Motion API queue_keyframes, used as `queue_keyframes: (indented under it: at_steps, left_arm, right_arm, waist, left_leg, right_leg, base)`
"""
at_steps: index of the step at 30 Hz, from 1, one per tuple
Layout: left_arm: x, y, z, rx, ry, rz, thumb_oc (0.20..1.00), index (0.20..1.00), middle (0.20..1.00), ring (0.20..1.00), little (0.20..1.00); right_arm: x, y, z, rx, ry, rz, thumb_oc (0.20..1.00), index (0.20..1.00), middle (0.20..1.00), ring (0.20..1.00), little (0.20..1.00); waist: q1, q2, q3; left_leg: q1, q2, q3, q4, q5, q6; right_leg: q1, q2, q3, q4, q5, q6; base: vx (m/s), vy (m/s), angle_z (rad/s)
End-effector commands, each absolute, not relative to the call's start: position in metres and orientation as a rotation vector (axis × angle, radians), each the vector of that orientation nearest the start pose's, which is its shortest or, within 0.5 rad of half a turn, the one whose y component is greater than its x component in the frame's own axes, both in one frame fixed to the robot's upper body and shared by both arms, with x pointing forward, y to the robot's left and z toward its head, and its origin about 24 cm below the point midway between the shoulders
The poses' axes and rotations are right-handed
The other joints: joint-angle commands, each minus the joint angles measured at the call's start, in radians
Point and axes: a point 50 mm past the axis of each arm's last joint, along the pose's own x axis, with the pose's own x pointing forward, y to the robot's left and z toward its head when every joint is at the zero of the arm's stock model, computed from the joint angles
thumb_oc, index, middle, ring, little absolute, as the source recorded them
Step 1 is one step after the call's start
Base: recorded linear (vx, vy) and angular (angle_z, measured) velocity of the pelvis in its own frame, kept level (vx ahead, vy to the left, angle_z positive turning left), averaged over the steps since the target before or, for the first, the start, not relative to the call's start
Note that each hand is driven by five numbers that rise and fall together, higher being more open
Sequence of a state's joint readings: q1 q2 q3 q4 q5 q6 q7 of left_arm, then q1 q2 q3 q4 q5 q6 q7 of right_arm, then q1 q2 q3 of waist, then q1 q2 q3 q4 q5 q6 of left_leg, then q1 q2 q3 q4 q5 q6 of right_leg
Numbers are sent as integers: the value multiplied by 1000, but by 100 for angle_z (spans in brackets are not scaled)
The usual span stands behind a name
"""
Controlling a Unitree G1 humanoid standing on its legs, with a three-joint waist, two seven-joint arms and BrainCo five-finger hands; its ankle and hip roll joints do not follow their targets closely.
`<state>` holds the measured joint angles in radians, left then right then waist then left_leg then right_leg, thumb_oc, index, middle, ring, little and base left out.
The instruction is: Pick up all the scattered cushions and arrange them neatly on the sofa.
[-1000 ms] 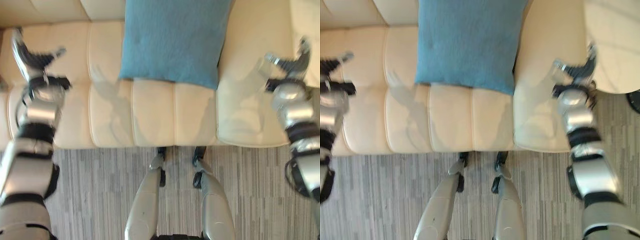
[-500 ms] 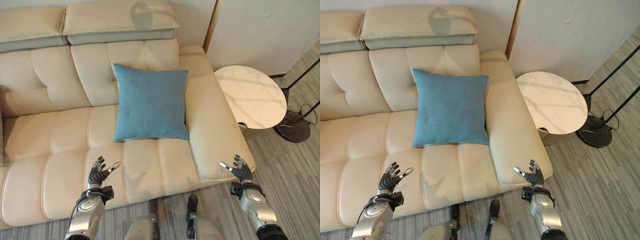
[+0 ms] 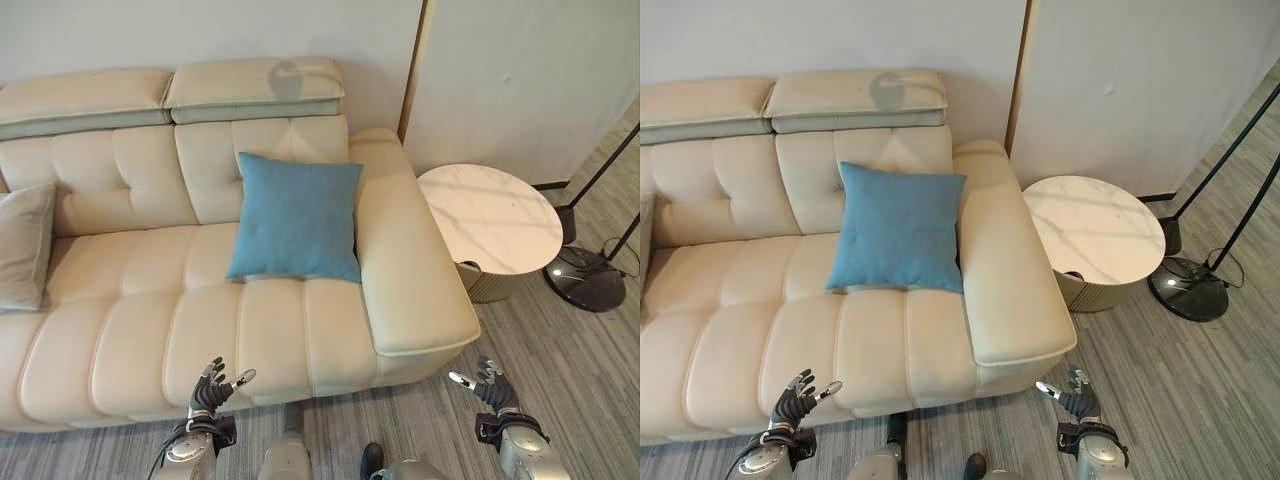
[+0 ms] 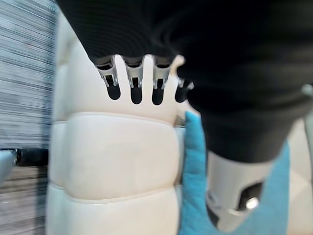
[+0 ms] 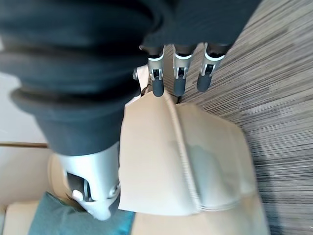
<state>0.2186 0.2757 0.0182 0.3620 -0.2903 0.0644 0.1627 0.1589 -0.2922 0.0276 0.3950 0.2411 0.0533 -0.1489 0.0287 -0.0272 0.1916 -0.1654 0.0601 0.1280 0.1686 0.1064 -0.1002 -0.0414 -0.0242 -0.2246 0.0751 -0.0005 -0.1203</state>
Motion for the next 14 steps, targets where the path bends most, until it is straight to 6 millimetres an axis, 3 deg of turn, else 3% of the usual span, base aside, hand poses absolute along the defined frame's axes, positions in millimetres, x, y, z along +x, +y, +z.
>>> queue_keyframes:
  at_steps: [1, 4, 5, 7, 14]
  left_arm:
    - [183, 257, -47, 84, 470, 335, 1000, 1000, 1000, 1000, 1000]
    - [179, 252, -50, 55, 486, 333, 1000, 1000, 1000, 1000, 1000]
    - [178, 250, -53, 44, 497, 332, 1000, 1000, 1000, 1000, 1000]
    - [178, 240, -58, 60, 522, 287, 1000, 1000, 1000, 1000, 1000]
    - [170, 235, -63, 95, 559, 241, 1000, 1000, 1000, 1000, 1000]
  right_arm:
    - [205, -241, -42, -127, 445, -226, 1000, 1000, 1000, 1000, 1000]
    - [204, -241, -43, -118, 454, -230, 1000, 1000, 1000, 1000, 1000]
    - [201, -242, -45, -111, 461, -238, 1000, 1000, 1000, 1000, 1000]
    - [199, -242, -46, -105, 463, -252, 1000, 1000, 1000, 1000, 1000]
    - [192, -239, -52, -109, 497, -244, 1000, 1000, 1000, 1000, 1000]
  waist:
    - [-17, -15, 36]
    - [-24, -8, 21]
    - [-35, 4, 9]
    - [-63, 34, -20]
    - [-68, 40, -33]
  left_leg:
    - [20, -27, 6, 37, -104, 63]
    - [88, -14, 26, 59, -163, 71]
    - [142, -3, 37, 10, -188, 64]
    - [212, -2, 60, -226, -115, 48]
    - [255, -11, 65, -256, -123, 49]
  right_leg:
    - [126, 11, -6, -130, -91, 146]
    - [122, 6, -14, -145, -85, 152]
    - [122, 10, -18, -145, -94, 161]
    - [100, 18, -51, -161, -75, 169]
    - [120, 5, -60, -162, -63, 180]
  base:
    - [-144, -6, 26]
    - [-81, 32, 12]
    - [-56, 110, 2]
    - [-111, 152, 19]
    - [-40, 120, 28]
